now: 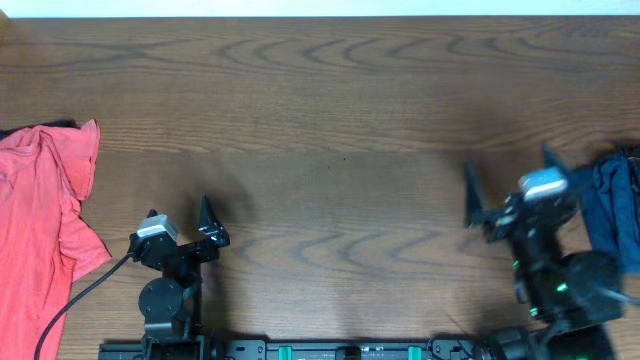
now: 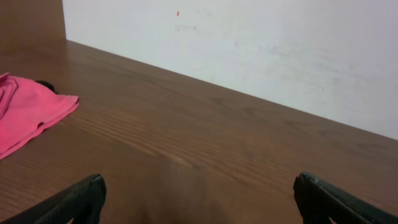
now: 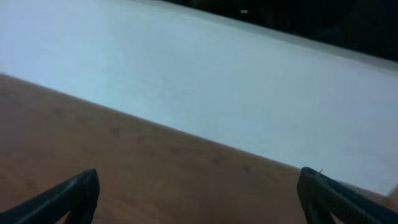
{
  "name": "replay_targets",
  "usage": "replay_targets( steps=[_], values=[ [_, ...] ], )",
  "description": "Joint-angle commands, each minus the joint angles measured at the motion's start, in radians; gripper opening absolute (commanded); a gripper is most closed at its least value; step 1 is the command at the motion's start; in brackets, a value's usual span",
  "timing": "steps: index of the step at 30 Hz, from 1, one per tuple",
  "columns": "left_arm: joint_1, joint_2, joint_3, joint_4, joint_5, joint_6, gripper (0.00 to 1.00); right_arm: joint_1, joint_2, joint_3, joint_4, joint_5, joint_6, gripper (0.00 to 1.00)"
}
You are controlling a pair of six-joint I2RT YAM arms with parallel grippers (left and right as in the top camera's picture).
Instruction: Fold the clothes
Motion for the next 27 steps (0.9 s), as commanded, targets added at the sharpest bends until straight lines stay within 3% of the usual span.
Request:
replay_targets(
  steps=[1,12,27],
  values=[
    [-0.004,-0.006,-0.03,-0.02,-0.015,0.01,0.98,-0.021,-0.101,-0.148,0.051,-0.079,-0.005,0.99],
    [-0.004,-0.006,-0.03,-0.02,-0.015,0.01,0.98,-0.02,-0.369,-0.38,0.07,-0.144,0.018,0.99],
    [-0.004,-0.006,-0.03,-0.02,-0.015,0.01,0.98,-0.009,-0.382,-0.504,0.09,-0.192,0.02,0.99]
  ],
)
